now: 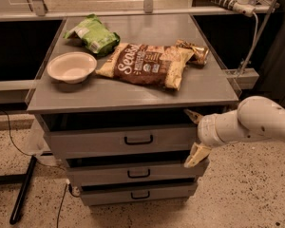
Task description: Open top drawer
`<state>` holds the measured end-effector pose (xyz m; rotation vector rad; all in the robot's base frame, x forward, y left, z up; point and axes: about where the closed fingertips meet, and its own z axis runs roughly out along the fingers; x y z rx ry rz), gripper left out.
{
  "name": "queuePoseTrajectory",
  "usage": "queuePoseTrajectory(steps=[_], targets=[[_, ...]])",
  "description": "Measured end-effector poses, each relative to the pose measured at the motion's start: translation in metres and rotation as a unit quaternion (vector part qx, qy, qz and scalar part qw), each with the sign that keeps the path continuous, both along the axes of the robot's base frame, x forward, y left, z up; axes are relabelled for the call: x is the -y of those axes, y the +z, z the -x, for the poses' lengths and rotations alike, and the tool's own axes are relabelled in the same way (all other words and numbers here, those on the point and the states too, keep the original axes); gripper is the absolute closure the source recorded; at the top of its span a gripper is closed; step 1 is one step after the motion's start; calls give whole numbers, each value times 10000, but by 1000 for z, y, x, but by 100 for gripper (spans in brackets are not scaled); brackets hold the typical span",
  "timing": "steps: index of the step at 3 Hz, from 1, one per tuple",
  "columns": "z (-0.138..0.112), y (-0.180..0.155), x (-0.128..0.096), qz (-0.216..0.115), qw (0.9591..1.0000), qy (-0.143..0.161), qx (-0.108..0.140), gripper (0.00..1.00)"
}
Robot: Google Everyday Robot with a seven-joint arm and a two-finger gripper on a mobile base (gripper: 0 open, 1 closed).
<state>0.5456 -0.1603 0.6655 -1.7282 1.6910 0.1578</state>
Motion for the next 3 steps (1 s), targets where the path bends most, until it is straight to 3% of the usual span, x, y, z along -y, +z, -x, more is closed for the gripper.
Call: queuePoseTrajectory(steps=[1, 3], targets=[[0, -1, 0, 0, 10000, 17, 3, 0], [0, -1, -1, -1, 10000, 18, 2, 42]])
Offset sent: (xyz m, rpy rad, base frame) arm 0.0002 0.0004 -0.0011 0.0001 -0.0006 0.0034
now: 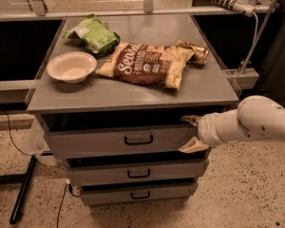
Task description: Open top drawer
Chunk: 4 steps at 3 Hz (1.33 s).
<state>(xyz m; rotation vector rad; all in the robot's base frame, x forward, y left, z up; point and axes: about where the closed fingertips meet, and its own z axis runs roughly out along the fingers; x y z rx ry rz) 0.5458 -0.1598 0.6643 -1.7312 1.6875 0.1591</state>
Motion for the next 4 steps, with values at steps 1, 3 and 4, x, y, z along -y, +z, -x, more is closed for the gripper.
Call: queuePoseTrajectory(steps=[1, 3, 4], targets=[[0, 2, -5, -33, 9999, 101, -12, 65], [4, 12, -7, -53, 9999, 155, -32, 100], [4, 13, -6, -53, 9999, 155, -32, 100]])
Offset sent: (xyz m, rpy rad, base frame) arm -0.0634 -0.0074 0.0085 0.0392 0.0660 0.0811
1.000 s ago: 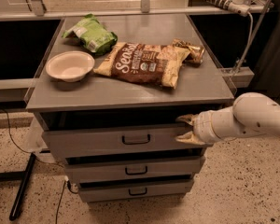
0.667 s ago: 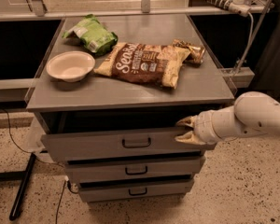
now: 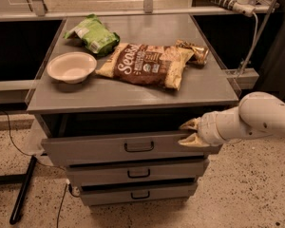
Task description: Open top drawer
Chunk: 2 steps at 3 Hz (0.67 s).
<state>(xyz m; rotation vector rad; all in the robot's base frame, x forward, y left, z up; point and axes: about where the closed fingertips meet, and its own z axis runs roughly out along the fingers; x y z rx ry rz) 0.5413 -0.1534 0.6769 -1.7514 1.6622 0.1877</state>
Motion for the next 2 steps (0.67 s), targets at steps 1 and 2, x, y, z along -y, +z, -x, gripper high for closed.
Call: queuePoseTrajectory(steps=[1, 2], targets=[[0, 0, 0, 0, 10000, 0, 0, 81], [0, 0, 0, -1, 10000, 0, 0, 58]])
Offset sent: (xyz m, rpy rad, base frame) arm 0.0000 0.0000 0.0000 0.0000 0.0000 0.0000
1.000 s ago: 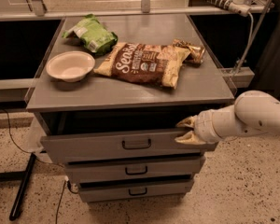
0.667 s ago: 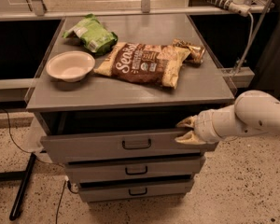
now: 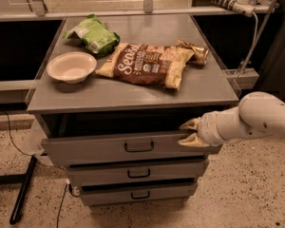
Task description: Open top drawer
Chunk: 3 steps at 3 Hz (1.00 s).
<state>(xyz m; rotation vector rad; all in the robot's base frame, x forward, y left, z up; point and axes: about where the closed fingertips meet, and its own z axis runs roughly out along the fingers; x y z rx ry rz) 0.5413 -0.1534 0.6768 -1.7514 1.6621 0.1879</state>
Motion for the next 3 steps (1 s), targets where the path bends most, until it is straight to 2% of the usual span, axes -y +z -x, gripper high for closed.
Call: queuePoseTrajectory(steps=[1, 2, 3], targets=[[0, 0, 0, -131, 9999, 48, -60, 35], [6, -6, 4, -343, 9993, 65, -149, 38], [17, -13, 9, -573, 9981, 78, -231, 60]])
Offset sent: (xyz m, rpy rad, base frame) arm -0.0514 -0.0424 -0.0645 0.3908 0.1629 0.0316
